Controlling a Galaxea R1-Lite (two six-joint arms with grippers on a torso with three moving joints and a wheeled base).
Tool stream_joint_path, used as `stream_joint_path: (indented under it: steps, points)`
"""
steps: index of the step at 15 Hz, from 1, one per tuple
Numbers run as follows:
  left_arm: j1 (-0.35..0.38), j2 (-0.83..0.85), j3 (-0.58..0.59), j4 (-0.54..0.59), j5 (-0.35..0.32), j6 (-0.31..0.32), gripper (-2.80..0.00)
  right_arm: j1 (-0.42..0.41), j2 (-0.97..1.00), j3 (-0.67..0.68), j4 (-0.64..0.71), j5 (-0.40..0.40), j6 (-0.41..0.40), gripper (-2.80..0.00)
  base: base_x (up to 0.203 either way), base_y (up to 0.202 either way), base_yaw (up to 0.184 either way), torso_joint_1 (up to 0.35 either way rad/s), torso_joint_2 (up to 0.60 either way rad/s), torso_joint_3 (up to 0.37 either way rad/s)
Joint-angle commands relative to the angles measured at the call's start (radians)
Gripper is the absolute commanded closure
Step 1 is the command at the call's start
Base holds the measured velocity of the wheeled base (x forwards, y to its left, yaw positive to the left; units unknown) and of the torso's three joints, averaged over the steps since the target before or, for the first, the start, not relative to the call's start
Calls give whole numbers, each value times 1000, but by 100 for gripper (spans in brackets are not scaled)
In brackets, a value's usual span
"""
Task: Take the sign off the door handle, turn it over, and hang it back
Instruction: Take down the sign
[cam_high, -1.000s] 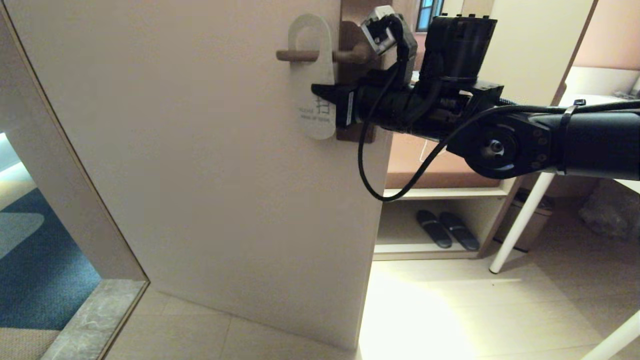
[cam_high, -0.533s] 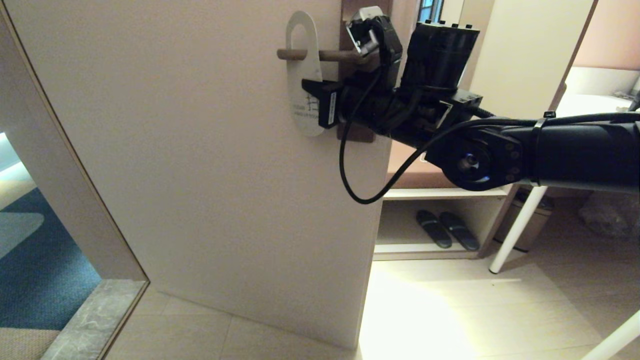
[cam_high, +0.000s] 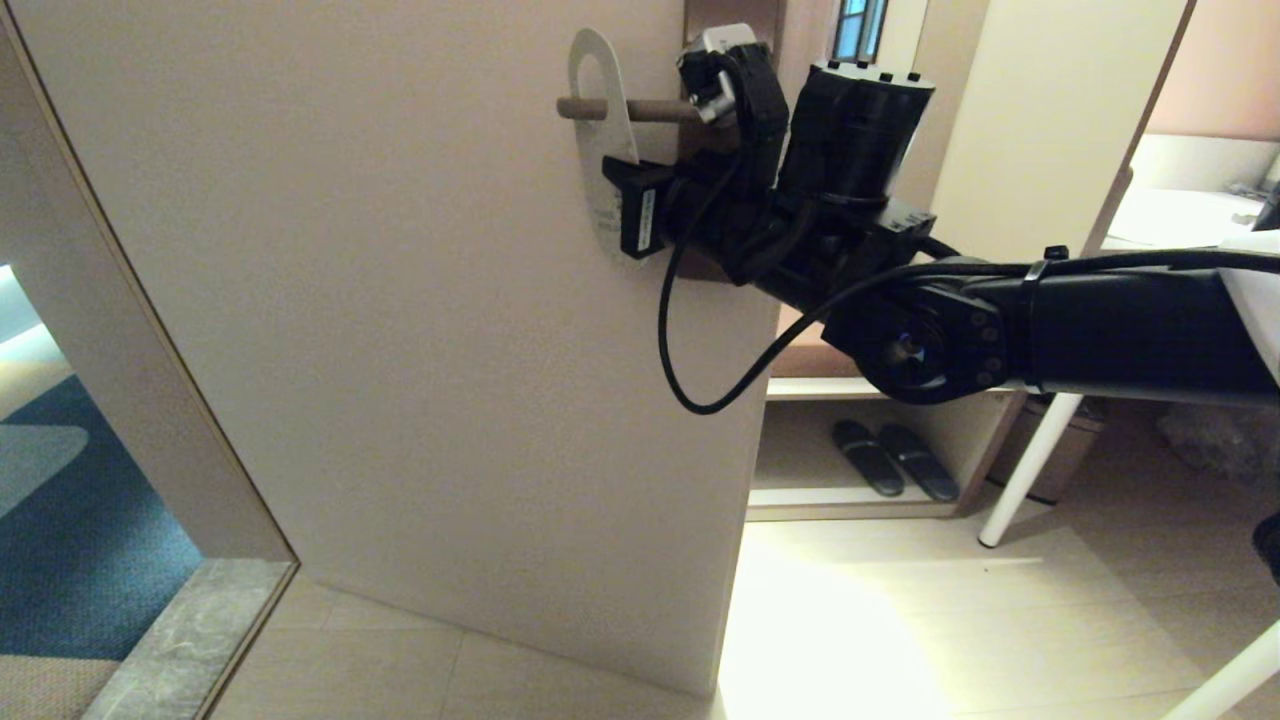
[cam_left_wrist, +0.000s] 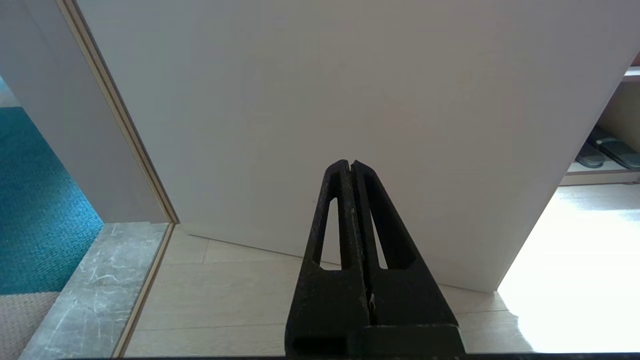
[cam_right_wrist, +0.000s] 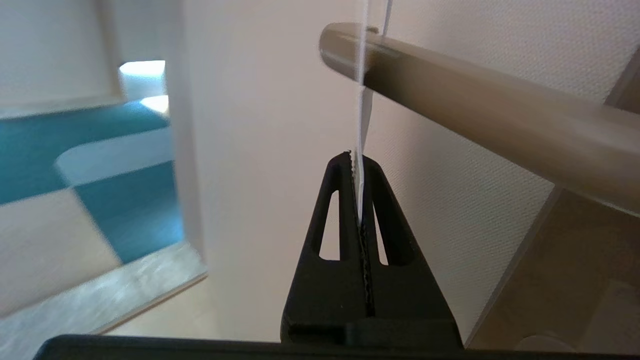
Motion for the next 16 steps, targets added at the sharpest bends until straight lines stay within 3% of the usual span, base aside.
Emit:
stream_joint_path:
  steps: [1, 3, 16]
  points:
    - [0, 2, 0, 1, 0, 0, 0, 1, 7, 22, -19, -41, -6, 0, 0, 0, 0, 0, 0, 0]
    - [0, 2, 0, 1, 0, 0, 0, 2, 8, 33, -19, -87, -20, 0, 0, 0, 0, 0, 0, 0]
    - [0, 2, 0, -1, 0, 0, 0, 62, 32, -55, -19, -97, -10, 0, 0, 0, 0, 0, 0, 0]
